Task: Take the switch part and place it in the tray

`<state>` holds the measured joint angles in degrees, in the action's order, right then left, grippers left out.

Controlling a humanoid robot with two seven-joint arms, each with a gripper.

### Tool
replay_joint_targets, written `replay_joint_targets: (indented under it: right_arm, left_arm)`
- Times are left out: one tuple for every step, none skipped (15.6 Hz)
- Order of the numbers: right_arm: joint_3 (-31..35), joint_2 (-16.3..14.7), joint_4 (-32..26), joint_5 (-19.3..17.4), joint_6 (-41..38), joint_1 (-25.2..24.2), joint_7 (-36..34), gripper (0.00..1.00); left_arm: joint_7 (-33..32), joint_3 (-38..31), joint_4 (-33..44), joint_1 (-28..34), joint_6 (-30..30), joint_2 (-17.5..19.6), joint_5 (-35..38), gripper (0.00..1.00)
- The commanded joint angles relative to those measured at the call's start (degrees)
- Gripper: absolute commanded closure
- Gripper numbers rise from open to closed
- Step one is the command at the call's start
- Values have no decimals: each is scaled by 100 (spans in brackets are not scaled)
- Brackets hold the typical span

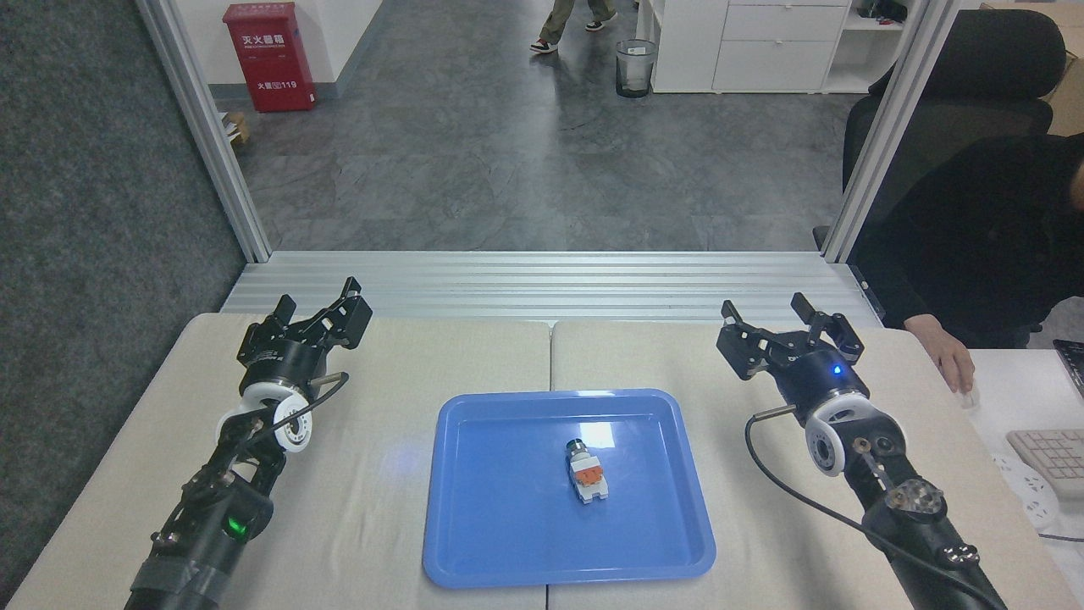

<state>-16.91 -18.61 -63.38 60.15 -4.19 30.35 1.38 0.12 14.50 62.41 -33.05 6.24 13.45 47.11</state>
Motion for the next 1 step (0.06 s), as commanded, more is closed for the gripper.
replay_joint_targets:
  right_arm:
    - [741, -882, 572, -364, -64, -161, -50, 1]
  left_arm:
    - [-3, 0, -1, 1, 0, 0, 0, 0]
